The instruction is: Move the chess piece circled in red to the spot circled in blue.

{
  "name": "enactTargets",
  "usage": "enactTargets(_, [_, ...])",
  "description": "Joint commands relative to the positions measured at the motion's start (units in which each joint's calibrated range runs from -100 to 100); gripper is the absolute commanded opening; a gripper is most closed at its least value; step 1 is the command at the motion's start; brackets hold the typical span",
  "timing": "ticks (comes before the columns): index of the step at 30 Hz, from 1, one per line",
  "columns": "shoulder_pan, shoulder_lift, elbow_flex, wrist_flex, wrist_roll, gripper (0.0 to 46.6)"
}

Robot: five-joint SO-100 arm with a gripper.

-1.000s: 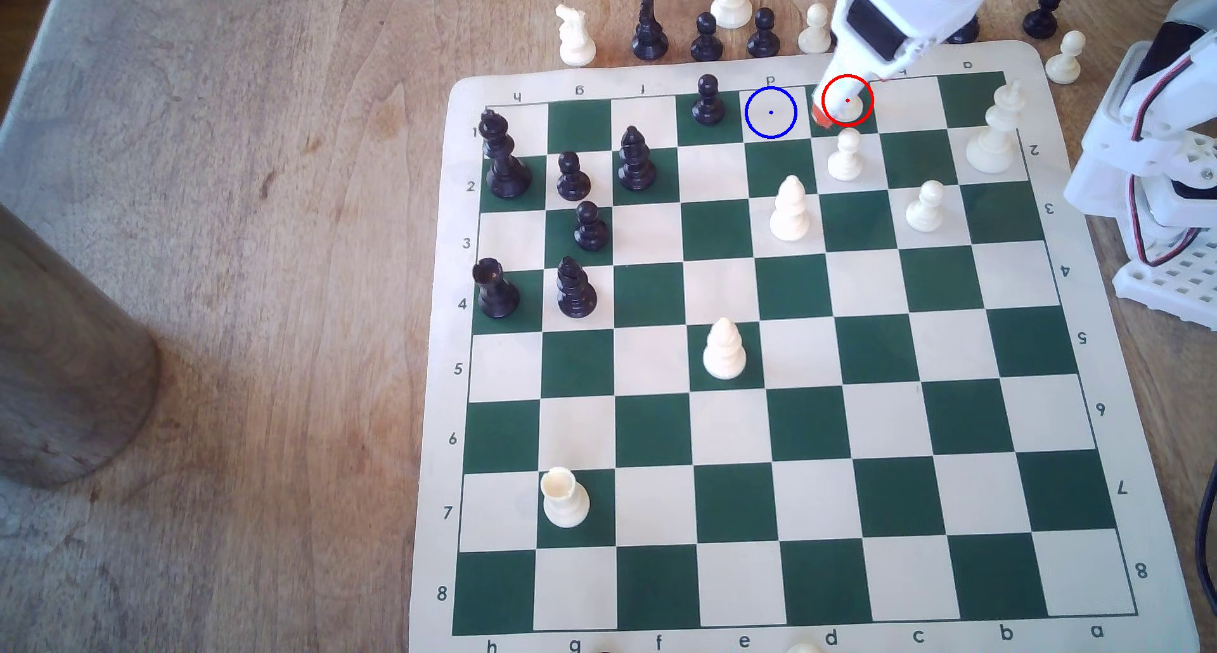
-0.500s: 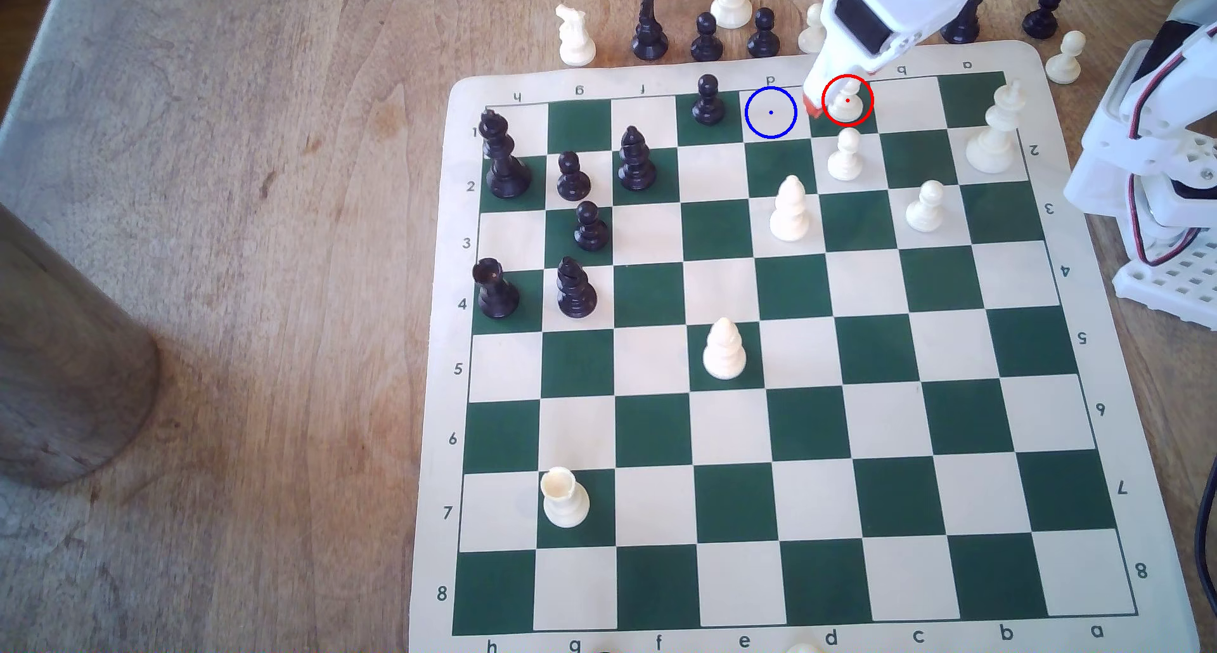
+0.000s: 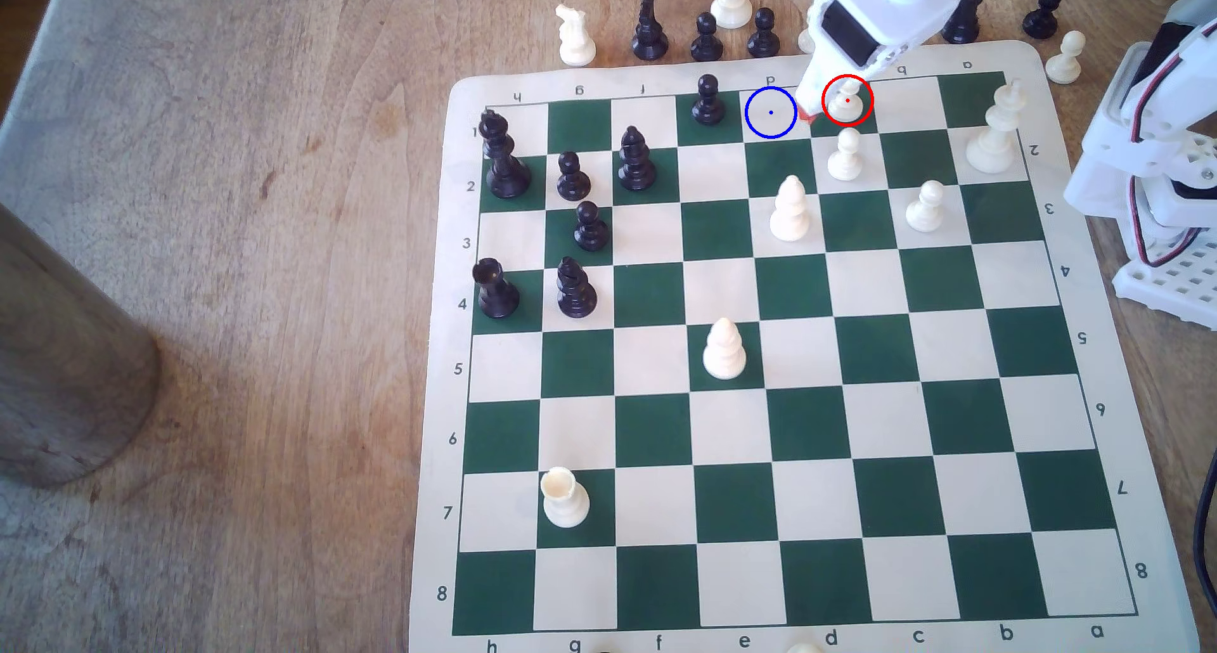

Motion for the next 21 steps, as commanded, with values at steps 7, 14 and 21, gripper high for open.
enactTargets(7, [0.2,-0.2,-5.1,-0.8,0.0,3.9])
enactTargets(14, [0.4,-1.1,-5.2,-0.5,0.0,3.4])
enactTargets(21, [0.5,-4.8,-10.8,6.6,0.0,3.3])
